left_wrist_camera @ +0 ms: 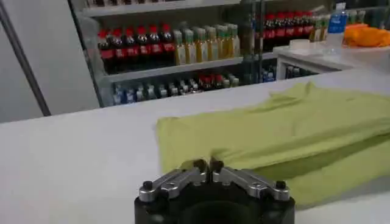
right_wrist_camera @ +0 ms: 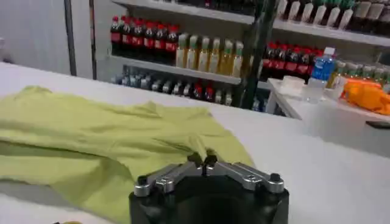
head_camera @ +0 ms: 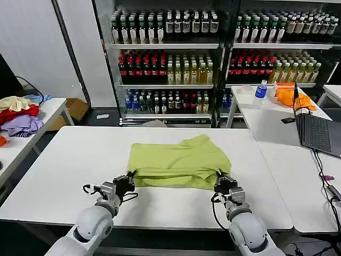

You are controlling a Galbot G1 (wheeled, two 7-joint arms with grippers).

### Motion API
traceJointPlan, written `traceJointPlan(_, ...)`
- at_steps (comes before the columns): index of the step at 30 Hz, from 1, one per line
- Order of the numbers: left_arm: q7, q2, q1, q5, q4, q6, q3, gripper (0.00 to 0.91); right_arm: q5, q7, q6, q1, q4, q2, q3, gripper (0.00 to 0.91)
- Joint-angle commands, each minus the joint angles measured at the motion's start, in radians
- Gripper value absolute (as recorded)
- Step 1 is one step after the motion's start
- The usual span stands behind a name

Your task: Fold and organize the clothes.

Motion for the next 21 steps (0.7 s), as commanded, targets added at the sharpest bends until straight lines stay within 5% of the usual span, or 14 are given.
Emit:
traceJointPlan(1, 0.013, -0.025, -0.028, 0.005, 0.022, -0.031, 0.012, 0.685, -0.007, -0.002, -0.005, 0.009, -0.027, 0.003, -0.001, 0.907)
traceJointPlan(2, 0.013, -0.028, -0.029, 0.005, 0.023, -0.035, 0.013, 0.907, -0.007, -0.002, -0.005, 0.008, -0.026, 0.003, 0.001, 0.907)
traceJointPlan(15, -0.008, -0.025, 0.058, 0.005, -0.028, -0.046, -0.041, 0.907, -0.021, -0.001, -0.008, -0.105, 0.094, 0.001, 0.06, 0.907)
traceJointPlan(21, -0.016, -0.015, 0.094, -0.007, -0.018, -0.025, -0.054, 0.907, 0.05, 0.055, -0.018, -0.146, 0.07, 0.022, 0.114, 0.907)
